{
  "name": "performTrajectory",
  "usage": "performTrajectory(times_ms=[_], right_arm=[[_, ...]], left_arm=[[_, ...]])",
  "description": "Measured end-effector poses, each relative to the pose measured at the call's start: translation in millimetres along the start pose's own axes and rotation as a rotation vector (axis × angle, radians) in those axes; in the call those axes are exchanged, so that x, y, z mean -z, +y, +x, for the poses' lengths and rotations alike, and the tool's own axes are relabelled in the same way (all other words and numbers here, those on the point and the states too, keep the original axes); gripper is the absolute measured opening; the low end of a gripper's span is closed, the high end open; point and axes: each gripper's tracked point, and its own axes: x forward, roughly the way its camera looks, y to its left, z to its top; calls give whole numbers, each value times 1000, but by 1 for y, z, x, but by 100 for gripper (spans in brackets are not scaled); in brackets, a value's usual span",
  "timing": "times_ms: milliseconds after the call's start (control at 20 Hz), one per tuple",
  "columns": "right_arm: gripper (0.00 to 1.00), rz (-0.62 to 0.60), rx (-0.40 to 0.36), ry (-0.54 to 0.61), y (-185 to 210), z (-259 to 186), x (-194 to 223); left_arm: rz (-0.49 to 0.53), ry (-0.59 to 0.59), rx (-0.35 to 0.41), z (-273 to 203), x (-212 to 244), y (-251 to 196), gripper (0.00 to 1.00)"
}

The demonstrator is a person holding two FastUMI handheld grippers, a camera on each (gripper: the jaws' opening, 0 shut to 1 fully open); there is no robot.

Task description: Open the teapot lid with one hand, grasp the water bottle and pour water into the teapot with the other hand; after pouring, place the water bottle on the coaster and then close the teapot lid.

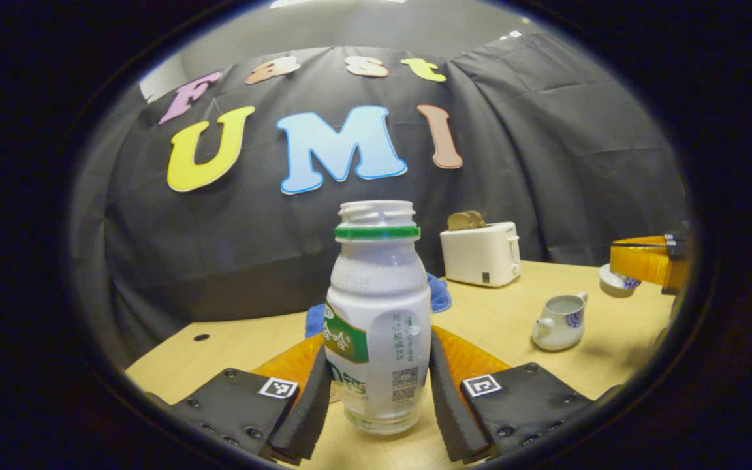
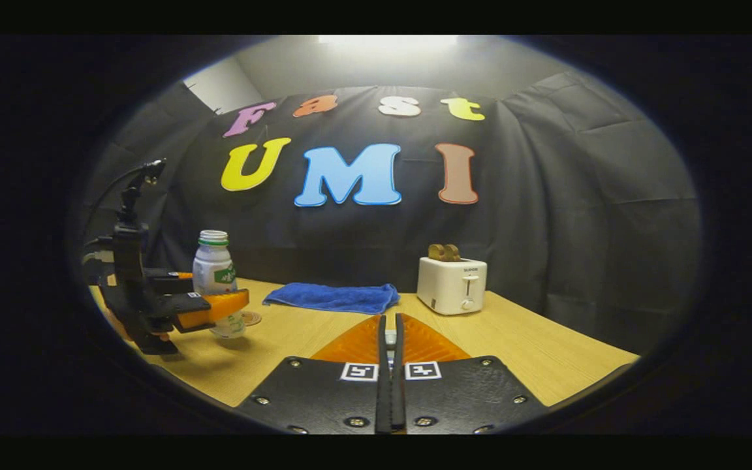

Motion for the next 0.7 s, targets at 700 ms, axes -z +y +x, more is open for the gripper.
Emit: performTrajectory(times_ms=[700], right_arm=[[1, 22, 105, 23, -44, -64, 20]], left_arm=[[375, 27, 52, 19, -5, -63, 82]])
